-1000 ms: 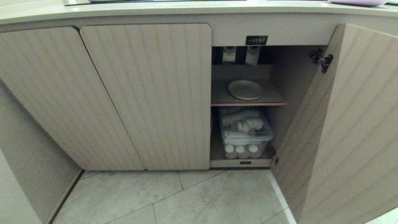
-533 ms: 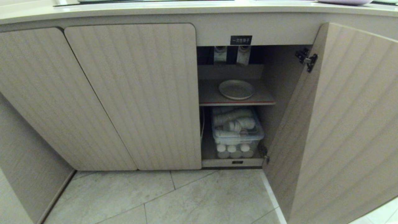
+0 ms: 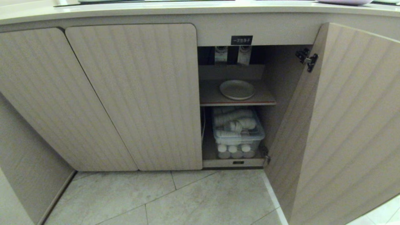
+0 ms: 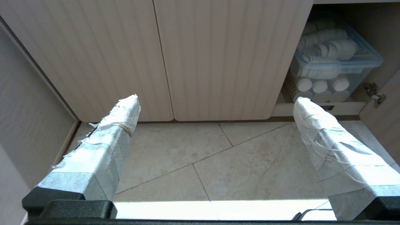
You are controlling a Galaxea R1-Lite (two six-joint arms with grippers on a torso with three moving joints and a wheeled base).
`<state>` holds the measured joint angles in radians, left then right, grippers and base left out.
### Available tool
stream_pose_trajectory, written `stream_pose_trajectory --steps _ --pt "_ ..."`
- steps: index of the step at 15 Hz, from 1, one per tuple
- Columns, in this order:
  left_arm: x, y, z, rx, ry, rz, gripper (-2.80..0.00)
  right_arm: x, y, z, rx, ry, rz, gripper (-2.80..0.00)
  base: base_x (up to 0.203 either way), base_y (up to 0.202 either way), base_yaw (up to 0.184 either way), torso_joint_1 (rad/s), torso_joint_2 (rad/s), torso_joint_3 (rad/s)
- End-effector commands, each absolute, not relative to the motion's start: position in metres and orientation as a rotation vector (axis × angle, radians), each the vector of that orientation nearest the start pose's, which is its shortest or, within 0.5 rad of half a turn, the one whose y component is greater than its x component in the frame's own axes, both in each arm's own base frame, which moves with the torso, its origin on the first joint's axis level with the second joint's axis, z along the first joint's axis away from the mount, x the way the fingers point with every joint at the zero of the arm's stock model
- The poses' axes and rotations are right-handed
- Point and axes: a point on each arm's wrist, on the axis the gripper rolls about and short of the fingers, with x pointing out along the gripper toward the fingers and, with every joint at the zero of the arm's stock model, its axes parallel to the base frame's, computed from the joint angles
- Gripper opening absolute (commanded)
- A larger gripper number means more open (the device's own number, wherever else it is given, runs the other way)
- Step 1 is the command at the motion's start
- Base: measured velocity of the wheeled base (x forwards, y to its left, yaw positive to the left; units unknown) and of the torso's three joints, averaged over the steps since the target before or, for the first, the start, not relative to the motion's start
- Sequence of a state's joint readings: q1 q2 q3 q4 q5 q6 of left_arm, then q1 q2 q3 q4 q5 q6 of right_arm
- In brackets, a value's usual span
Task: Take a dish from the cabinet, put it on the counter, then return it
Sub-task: Close the cabinet door
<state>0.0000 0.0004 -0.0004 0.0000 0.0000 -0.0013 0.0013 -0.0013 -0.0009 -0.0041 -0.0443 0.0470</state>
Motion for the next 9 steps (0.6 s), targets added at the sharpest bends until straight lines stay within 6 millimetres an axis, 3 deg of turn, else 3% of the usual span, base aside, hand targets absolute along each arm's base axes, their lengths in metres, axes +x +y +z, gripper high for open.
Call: stream_pose_trajectory --steps 1,9 --pt "-0.0228 0.0 0.0755 -0.002 0.0 0.0 0.0 -0.0228 -0.001 0.0761 0.042 -0.007 -0.042 -2.8 0.0 0.0 0.0 0.0 0.0 0.0" --pt "-0.0228 0.0 0.0755 -0.002 0.0 0.0 0.0 -0.0228 -0.001 0.0761 0.036 -0.006 -0.04 -2.8 0.0 0.0 0.0 0.0 0.0 0.0"
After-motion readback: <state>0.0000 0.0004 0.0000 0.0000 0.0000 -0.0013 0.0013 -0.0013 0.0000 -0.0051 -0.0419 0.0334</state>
